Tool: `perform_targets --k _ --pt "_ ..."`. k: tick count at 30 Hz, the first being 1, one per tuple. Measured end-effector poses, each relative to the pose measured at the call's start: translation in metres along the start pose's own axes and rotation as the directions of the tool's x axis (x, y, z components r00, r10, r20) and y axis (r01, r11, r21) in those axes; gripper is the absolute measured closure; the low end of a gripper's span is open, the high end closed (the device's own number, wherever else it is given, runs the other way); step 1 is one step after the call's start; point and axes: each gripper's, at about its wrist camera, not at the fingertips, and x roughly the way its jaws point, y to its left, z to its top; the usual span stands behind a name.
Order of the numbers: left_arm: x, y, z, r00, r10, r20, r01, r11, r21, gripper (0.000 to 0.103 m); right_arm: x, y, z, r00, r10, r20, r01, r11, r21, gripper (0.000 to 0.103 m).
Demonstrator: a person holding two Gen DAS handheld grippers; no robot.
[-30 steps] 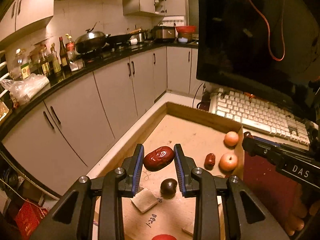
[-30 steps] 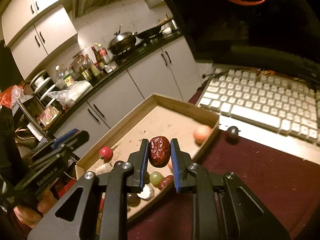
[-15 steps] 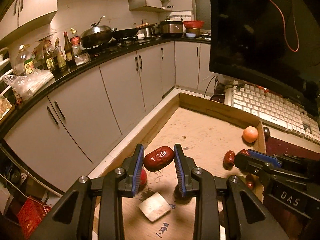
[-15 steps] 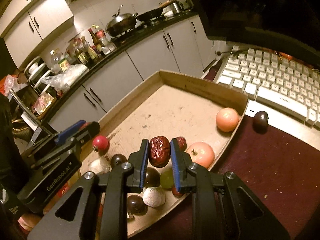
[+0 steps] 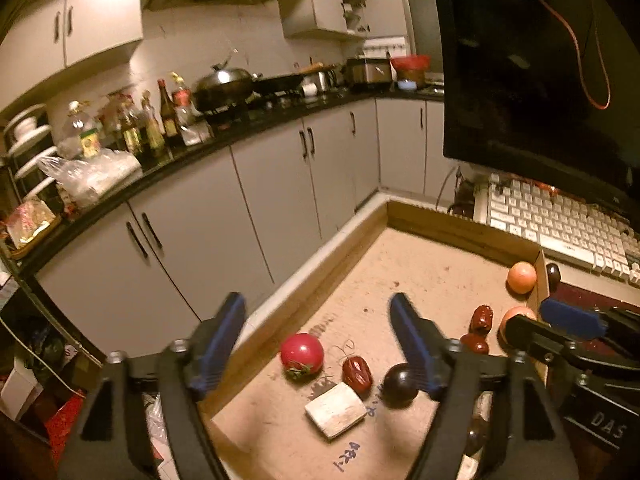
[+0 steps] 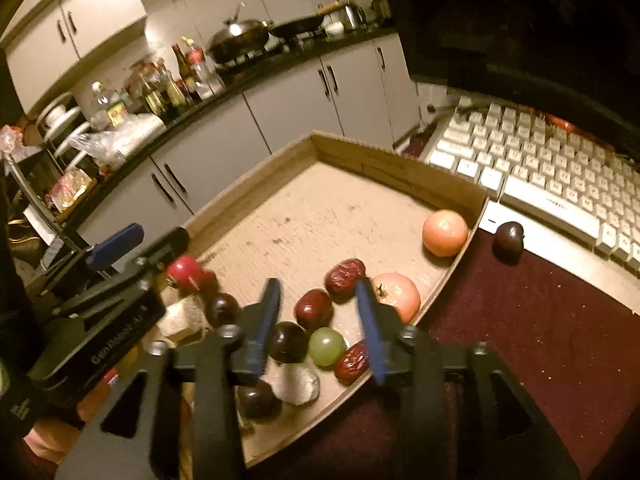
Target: Organize fruits
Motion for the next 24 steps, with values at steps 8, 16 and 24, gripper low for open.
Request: perform_targets --k 8,16,24 --pt "-0.053 0.009 0.006 0.993 0.056 0.106 -0.052 0.998 -0.038 0.000 -0.055 0.009 -0.012 0.990 -0.038 0.139 0.045 0.998 -0.043 0.055" --pt "-0.106 0.023 0.010 0.971 0.091 0.220 -0.075 0.994 -0.078 0.000 -0.101 0.030 -0.031 0.968 -0.046 0.245 0.077 0.990 -0.115 0.051" --pt "-0.129 0.022 0.010 0.963 0.115 0.242 -0.103 0.993 -0.060 0.000 -0.134 0.041 -0.039 0.949 -0.034 0.314 0.071 0.992 -0.108 0.048"
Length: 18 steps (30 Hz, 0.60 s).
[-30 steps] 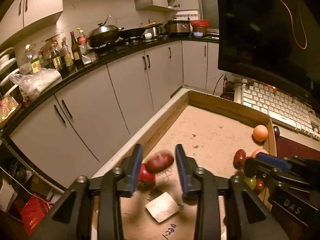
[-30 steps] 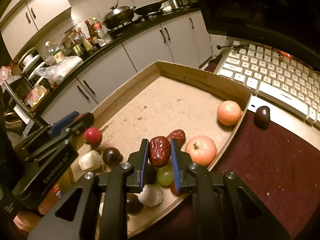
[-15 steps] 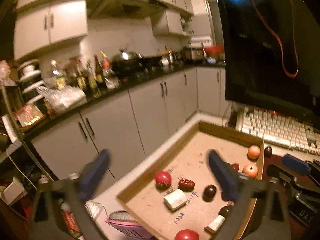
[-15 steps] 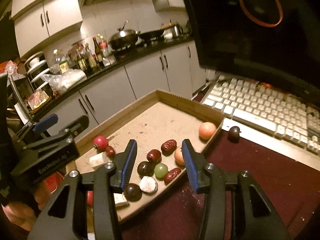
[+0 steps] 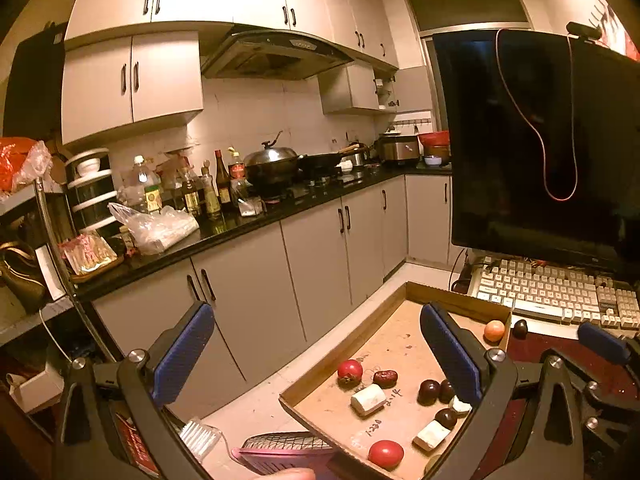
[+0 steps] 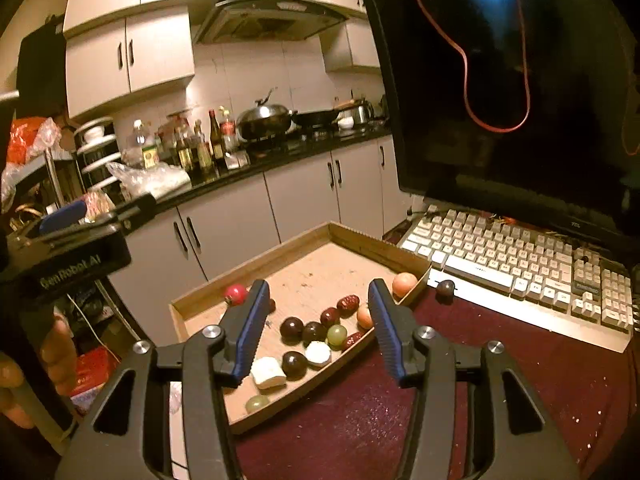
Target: Organize fruits
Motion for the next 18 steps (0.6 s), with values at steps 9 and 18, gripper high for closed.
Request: perform_targets --k 9,18 --pt "-0.009 -0.002 0.002 1.000 -0.027 0.002 0.027 1.000 0.003 0.000 -0.024 0.011 0.007 0.991 -0.060 0.117 0.063 0.998 -0.021 0.015" --pt "-0.010 0.000 0.002 0.999 -0.046 -0.008 0.046 0.999 -0.019 0.000 -0.030 0.016 0.004 0.967 -0.137 0.214 0.152 0.987 -0.056 0.000"
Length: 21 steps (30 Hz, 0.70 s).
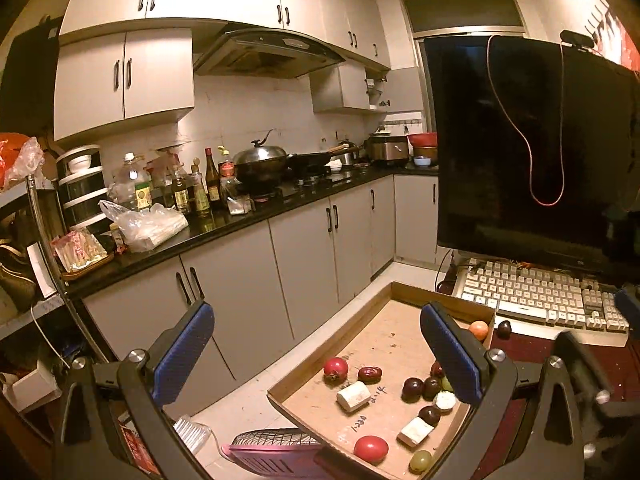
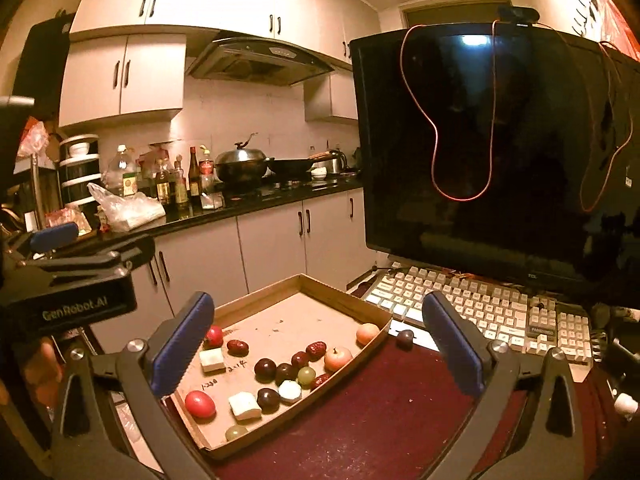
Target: Organize fruits
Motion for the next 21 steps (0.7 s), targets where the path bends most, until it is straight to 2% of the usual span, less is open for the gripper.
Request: perform_targets --k 2,3,15,21 --pt "0.000 0.000 0.000 1.000 0.004 -0.001 -0.004 1.000 -0.005 0.000 -0.008 -0.005 -0.002 0.998 -0.013 0.069 0.011 1.000 0.024 0.000" --pt "0.000 0.001 0.000 1.000 0.005 -0.001 -0.005 1.000 -0.006 0.000 -0.009 -0.006 -0.002 0.997 -0.022 0.079 0.020 0.999 0.027 0.000" --pt "-0.003 0.002 0.003 1.000 -0.021 -0.001 0.021 1.000 -0.015 0.000 -0.001 -0.005 -0.001 1.000 -0.018 0.019 0.018 1.000 0.022 0.000" --pt "-0.004 0.001 0.000 0.999 -0.048 0.012 0.049 0.997 -0.058 0.000 0.001 -0.001 -0.003 1.000 -0.020 0.010 0.020 1.000 -0.006 0.000"
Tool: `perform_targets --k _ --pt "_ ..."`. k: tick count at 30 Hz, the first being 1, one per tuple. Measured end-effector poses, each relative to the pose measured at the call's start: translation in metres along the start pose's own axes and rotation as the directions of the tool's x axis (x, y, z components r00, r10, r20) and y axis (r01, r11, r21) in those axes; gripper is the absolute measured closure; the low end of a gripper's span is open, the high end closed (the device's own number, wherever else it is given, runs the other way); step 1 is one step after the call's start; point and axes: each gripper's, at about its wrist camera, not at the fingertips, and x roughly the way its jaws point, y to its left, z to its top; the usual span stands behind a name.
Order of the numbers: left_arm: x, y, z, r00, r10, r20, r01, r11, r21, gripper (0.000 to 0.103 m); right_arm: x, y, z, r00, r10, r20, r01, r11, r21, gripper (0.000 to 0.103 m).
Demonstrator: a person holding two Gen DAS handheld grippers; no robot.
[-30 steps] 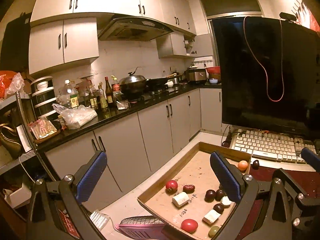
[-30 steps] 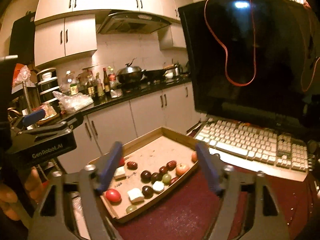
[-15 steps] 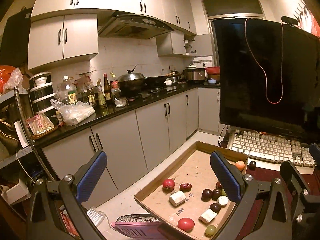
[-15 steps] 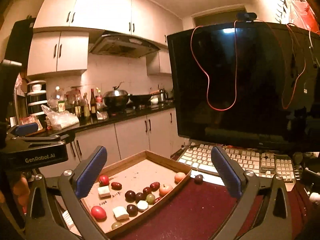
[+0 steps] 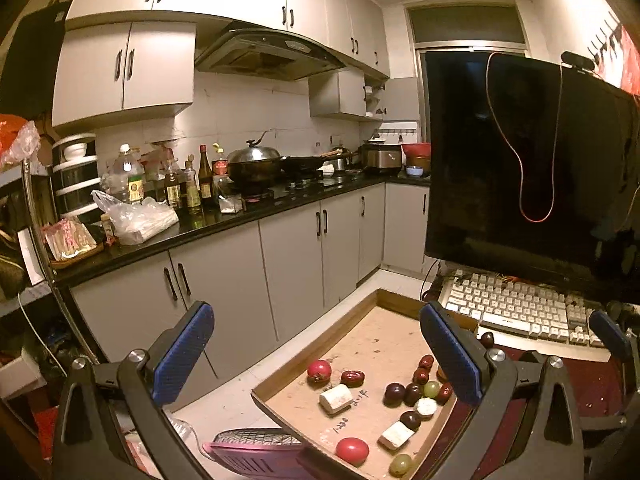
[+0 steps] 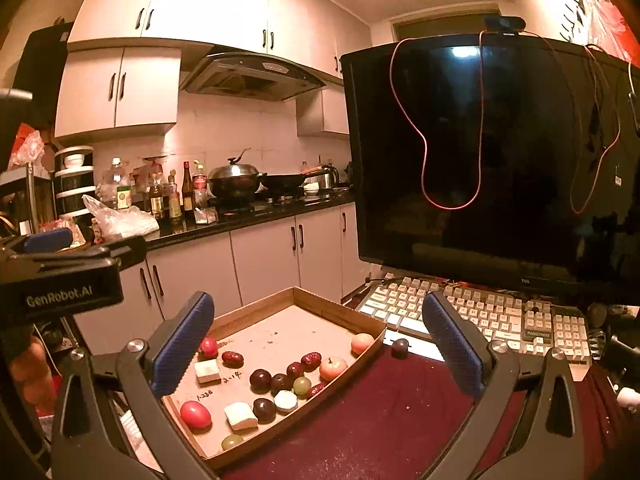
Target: Organize fruits
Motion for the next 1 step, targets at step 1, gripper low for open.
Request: perform_targets --k 1 --pt "0.0012 -0.0010 -0.0001 1.000 -0.002 -0.003 0.002 1.000 -0.003 0.000 0.0008 -0.0003 -0.0006 1.000 -0.002 -0.004 0.002 1.000 -0.002 0.000"
